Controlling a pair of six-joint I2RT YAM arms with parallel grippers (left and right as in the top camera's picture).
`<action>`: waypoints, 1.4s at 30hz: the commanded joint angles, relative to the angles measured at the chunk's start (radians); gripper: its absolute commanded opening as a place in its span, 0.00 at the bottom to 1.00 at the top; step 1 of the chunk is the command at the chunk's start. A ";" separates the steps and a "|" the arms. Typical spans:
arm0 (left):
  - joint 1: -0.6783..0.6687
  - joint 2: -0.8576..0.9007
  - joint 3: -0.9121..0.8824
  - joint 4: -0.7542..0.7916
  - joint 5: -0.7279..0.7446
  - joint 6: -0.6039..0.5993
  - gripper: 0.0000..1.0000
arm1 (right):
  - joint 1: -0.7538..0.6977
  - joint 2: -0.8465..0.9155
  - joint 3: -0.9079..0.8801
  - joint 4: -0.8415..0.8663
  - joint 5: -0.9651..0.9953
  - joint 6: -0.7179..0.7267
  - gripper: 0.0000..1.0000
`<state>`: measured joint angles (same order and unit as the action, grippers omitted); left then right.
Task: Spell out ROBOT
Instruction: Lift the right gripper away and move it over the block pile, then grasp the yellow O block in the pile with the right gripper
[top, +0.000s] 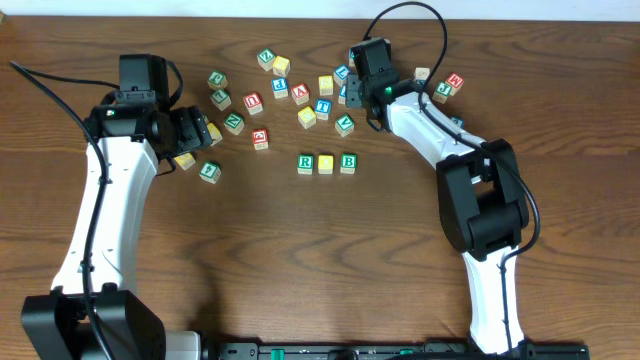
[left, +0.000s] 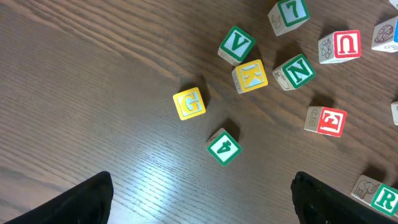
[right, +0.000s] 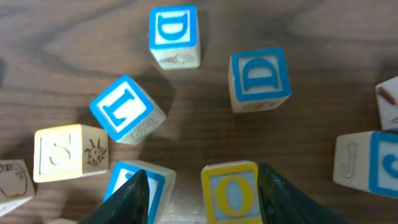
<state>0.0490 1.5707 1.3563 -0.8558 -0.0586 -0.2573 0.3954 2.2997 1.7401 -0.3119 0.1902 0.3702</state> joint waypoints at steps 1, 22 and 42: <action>0.002 -0.002 0.022 0.000 -0.006 0.009 0.90 | -0.016 0.008 0.019 0.014 0.040 -0.012 0.50; 0.002 -0.002 0.022 0.000 -0.006 0.010 0.91 | -0.022 0.057 0.018 0.028 0.035 -0.001 0.27; 0.002 -0.002 0.022 0.000 -0.006 0.010 0.91 | -0.022 -0.216 0.019 -0.239 -0.100 -0.002 0.18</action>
<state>0.0490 1.5707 1.3563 -0.8555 -0.0586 -0.2573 0.3779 2.2066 1.7439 -0.4911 0.1631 0.3702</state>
